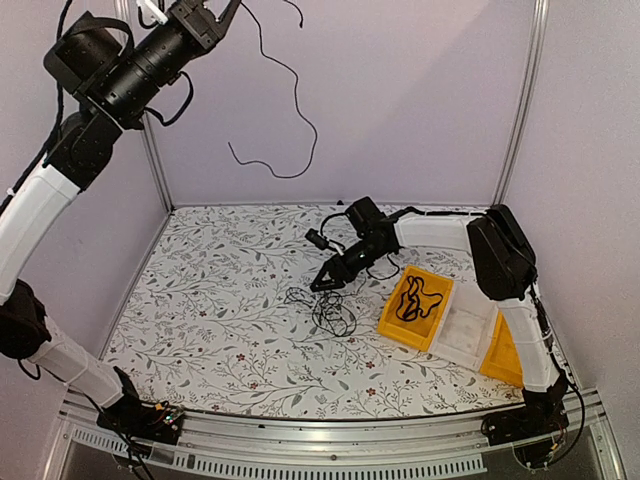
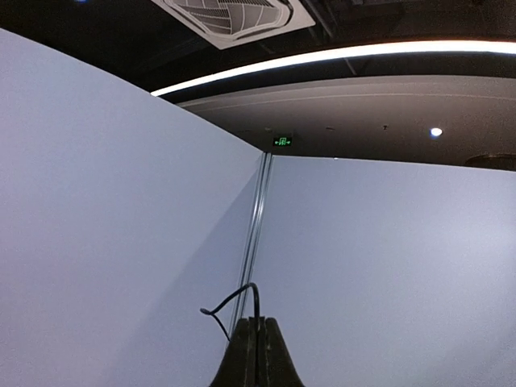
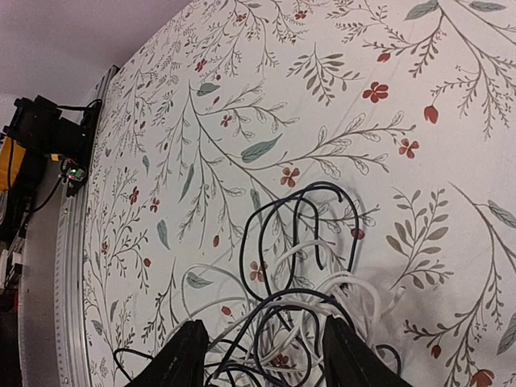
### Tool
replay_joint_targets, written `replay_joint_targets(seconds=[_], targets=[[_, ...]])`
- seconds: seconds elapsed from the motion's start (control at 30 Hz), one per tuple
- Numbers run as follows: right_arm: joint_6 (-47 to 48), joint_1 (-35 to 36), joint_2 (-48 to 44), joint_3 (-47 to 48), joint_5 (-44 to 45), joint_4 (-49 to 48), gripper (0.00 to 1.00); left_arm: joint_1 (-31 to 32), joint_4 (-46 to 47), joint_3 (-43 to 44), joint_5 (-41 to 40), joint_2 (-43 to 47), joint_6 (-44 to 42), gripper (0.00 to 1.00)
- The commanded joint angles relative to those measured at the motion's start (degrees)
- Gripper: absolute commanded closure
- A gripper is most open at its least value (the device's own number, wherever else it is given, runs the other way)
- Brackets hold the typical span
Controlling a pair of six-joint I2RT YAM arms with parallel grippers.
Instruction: Untangle the cables
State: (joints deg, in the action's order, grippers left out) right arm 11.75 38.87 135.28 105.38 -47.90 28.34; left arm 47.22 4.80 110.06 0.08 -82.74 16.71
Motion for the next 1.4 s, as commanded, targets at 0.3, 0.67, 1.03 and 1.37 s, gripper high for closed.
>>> replay_joint_targets(seconds=[0.3, 0.67, 1.03, 1.37], targets=[[12.2, -2.71, -21.18, -4.58, 5.57, 4.73, 0.42, -3.39, 5.42, -24.95, -6.18, 8.77, 2.34, 1.0], [11.55, -3.31, -39.02, -1.38, 11.26, 2.4, 0.49, -4.93, 4.77, -30.49, 2.14, 6.3, 4.97, 1.0], [7.13, -2.9, -38.49, 9.04, 10.47, -0.64, 0.52, -4.91, -2.73, -22.83, 18.21, -3.59, 0.59, 1.0], [9.9, -2.05, -37.48, 9.14, 9.42, 1.46, 0.55, -4.45, -4.62, -18.58, 26.83, -7.82, 0.12, 1.0]])
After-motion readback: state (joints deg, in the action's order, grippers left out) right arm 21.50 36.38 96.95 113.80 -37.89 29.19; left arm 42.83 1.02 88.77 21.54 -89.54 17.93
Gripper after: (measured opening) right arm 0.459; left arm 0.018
